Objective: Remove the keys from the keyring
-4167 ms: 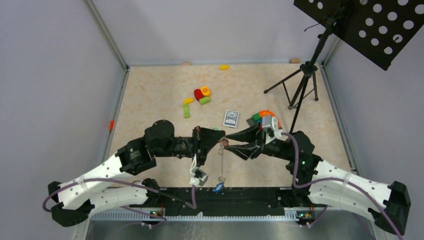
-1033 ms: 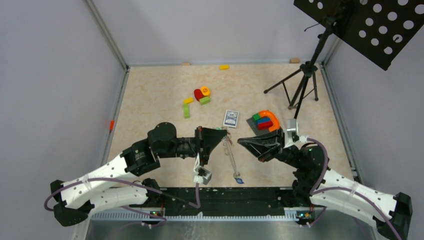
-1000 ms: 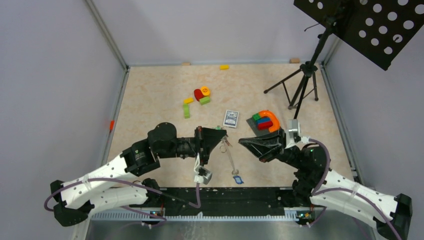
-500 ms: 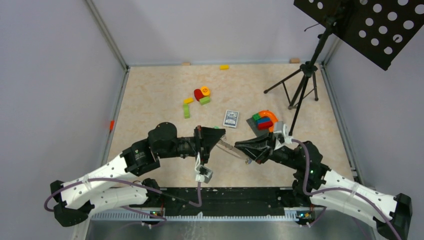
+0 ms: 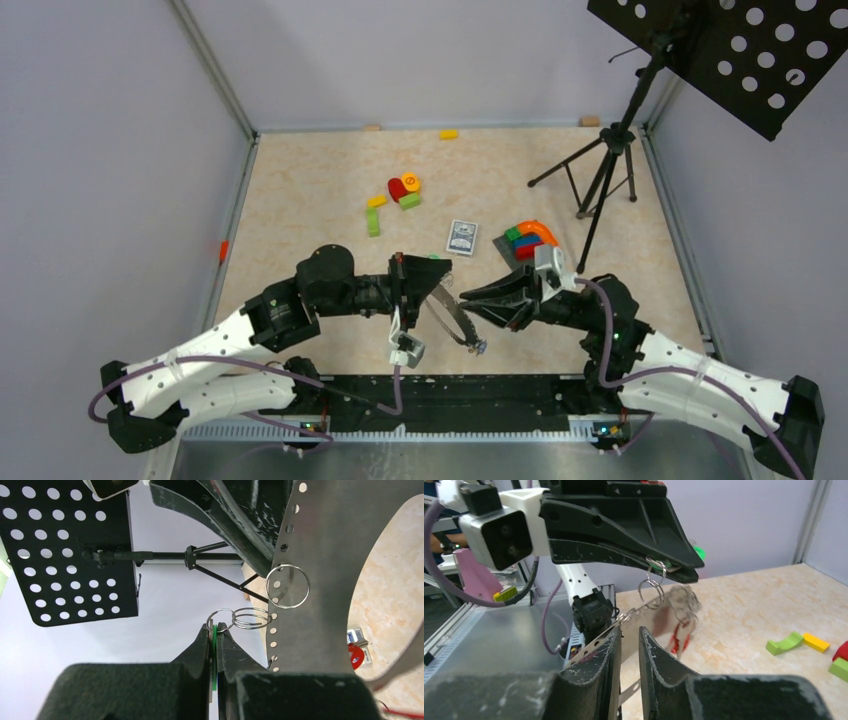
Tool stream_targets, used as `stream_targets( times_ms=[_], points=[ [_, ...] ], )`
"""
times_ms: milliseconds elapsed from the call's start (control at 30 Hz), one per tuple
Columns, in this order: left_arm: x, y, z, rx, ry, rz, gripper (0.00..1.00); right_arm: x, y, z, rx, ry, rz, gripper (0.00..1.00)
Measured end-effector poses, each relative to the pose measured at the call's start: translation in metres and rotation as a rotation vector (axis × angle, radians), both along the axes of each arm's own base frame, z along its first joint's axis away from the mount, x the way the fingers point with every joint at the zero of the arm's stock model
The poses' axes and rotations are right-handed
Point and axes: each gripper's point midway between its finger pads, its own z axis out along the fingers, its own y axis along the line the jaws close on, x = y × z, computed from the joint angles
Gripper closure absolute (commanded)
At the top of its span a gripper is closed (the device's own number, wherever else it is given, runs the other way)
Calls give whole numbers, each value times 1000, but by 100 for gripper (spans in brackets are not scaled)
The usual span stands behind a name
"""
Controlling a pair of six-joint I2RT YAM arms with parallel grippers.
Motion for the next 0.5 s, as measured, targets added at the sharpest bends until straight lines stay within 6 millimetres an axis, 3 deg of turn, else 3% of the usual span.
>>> stream_targets(
  times_ms=[233, 500],
  points=[
    [0, 0, 0, 0, 0, 1, 100, -8, 4, 9, 40, 0, 62, 74],
    [-1, -1, 0, -1, 2, -9, 100, 7, 4, 4, 21, -6, -21, 64]
  ],
)
